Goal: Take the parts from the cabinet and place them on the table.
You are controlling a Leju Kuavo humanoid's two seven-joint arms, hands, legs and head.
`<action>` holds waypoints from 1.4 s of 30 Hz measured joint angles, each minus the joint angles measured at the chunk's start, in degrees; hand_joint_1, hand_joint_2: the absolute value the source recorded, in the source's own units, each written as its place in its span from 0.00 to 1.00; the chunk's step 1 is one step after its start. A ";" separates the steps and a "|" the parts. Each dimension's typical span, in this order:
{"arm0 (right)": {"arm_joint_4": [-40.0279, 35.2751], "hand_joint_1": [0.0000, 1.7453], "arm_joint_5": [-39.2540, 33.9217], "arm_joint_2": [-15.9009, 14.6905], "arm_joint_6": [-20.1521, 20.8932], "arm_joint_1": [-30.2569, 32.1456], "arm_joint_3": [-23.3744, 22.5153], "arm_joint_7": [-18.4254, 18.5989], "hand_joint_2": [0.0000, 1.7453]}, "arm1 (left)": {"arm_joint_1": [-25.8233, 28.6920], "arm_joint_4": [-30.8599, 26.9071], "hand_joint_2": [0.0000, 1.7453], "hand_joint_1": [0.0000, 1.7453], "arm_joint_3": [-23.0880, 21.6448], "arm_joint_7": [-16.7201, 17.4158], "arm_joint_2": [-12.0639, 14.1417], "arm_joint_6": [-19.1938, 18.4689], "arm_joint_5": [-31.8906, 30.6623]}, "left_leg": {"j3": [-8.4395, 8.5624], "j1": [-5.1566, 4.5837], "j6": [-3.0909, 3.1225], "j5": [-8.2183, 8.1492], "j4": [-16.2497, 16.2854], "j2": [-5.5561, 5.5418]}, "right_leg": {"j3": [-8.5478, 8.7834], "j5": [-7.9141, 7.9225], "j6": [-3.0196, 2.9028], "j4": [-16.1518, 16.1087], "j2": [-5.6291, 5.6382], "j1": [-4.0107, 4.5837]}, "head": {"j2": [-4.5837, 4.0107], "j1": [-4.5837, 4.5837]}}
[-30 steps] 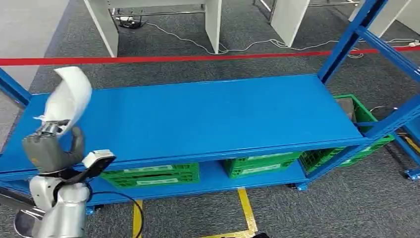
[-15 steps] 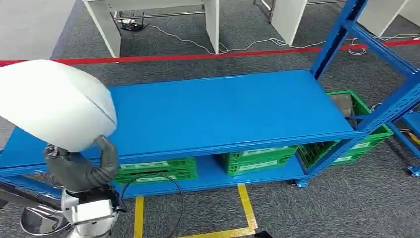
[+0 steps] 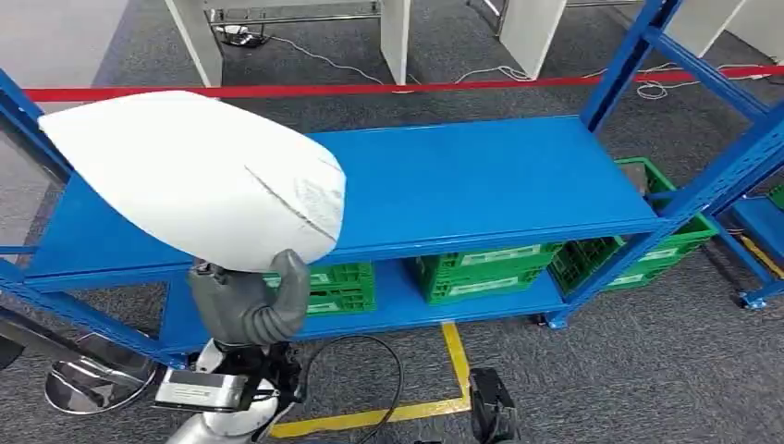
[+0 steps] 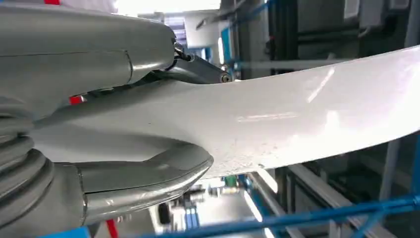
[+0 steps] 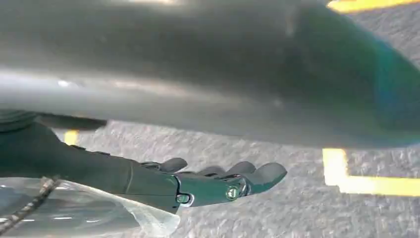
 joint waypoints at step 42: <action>-0.07 0.00 -7.43 2.49 -4.88 0.06 -7.82 -2.64 0.00 | -8.98 14.77 1.00 1.00 -10.55 0.00 -1.33 -6.71 12.94 | -6.45 0.32 -3.34 -6.95 10.97 -0.66 | 10.51 2.50 -2.87 -18.28 0.75 0.31 | 0.00 0.13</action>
